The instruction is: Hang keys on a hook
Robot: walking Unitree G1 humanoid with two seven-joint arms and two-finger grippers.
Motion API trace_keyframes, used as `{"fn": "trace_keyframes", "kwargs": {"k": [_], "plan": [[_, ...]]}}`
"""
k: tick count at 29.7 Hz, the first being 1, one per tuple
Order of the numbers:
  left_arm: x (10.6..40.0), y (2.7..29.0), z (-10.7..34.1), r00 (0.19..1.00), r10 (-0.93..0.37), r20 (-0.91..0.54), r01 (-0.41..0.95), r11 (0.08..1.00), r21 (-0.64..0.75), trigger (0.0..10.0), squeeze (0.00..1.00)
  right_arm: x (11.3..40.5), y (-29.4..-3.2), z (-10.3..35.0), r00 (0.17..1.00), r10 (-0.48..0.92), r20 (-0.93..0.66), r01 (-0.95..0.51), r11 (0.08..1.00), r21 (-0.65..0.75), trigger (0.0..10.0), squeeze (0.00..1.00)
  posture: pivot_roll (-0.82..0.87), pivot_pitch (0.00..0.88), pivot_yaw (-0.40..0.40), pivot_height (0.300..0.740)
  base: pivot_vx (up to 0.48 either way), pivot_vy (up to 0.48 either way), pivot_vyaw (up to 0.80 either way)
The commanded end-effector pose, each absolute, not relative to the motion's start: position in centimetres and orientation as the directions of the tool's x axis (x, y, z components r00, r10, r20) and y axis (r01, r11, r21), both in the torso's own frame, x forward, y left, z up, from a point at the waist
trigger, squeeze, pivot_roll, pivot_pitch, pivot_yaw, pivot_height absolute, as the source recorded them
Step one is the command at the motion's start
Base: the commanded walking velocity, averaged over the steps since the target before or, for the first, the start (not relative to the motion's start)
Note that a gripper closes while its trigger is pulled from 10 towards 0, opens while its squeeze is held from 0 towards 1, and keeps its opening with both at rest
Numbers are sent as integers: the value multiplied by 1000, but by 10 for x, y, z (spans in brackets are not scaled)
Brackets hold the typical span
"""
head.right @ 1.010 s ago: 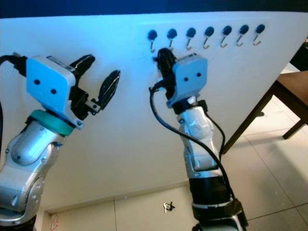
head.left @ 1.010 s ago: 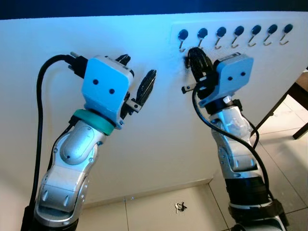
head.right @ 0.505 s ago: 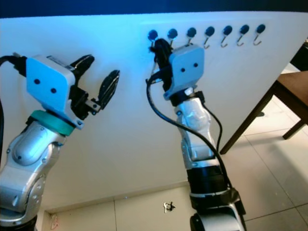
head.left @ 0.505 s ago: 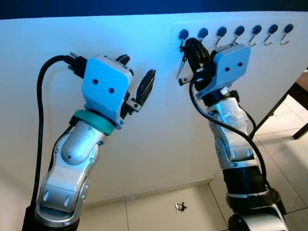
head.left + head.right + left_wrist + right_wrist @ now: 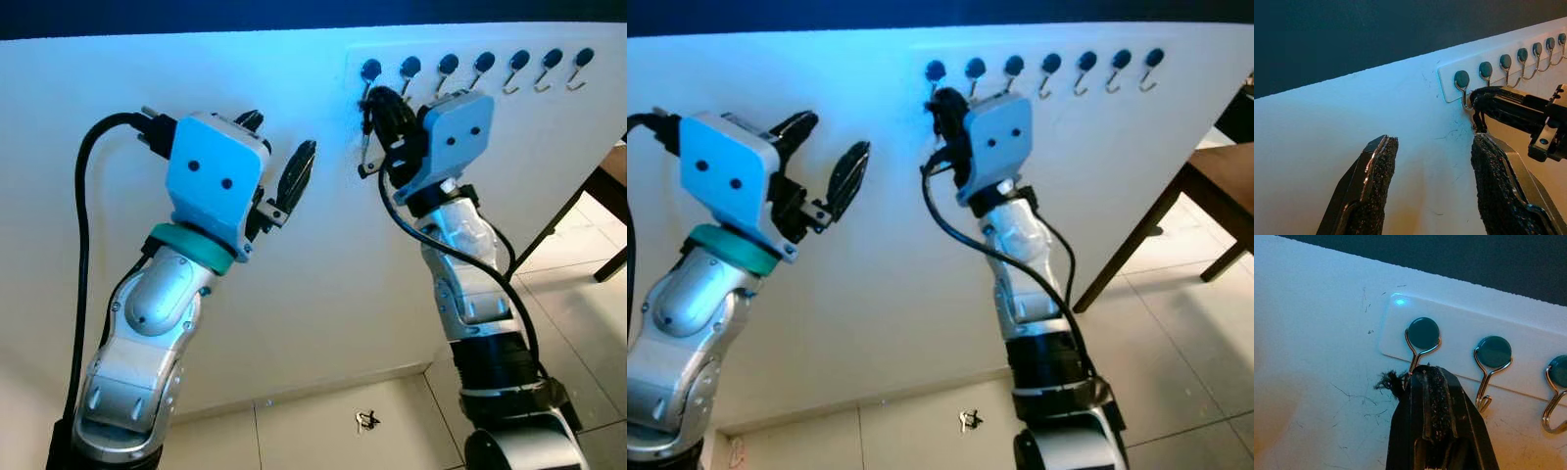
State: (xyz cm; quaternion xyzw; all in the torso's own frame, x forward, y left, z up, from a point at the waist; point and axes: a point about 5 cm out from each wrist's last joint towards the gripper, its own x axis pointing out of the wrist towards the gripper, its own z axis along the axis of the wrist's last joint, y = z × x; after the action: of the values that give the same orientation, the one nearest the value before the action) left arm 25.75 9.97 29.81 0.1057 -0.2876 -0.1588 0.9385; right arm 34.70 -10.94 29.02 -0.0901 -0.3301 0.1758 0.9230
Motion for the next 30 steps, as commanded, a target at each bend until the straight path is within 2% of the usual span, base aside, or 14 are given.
{"fn": "trace_keyframes", "kwargs": {"k": [1,10,21,25,30], "plan": [[258,99,297,791,-353,500,231,929,290,10000,0,350,-106,285,737,388,553,-290,921,-260,10000,0,-80,11,54,740,0,0,0],[258,99,297,792,-354,498,232,928,291,10000,0,351,-108,270,778,357,518,-307,934,-182,10000,0,-82,13,57,740,0,0,0],[258,99,296,792,-356,496,235,928,290,10000,0,344,-105,248,795,387,467,-332,922,-200,10000,0,-82,14,58,740,0,0,0],[258,99,296,793,-356,494,235,928,291,10000,0,341,-103,249,779,406,478,-340,914,-222,10000,0,-82,15,59,740,0,0,0],[258,97,296,793,-358,493,239,927,289,10000,0,330,-96,271,693,465,551,-362,885,-292,10000,0,-85,18,61,740,0,0,0]]}}
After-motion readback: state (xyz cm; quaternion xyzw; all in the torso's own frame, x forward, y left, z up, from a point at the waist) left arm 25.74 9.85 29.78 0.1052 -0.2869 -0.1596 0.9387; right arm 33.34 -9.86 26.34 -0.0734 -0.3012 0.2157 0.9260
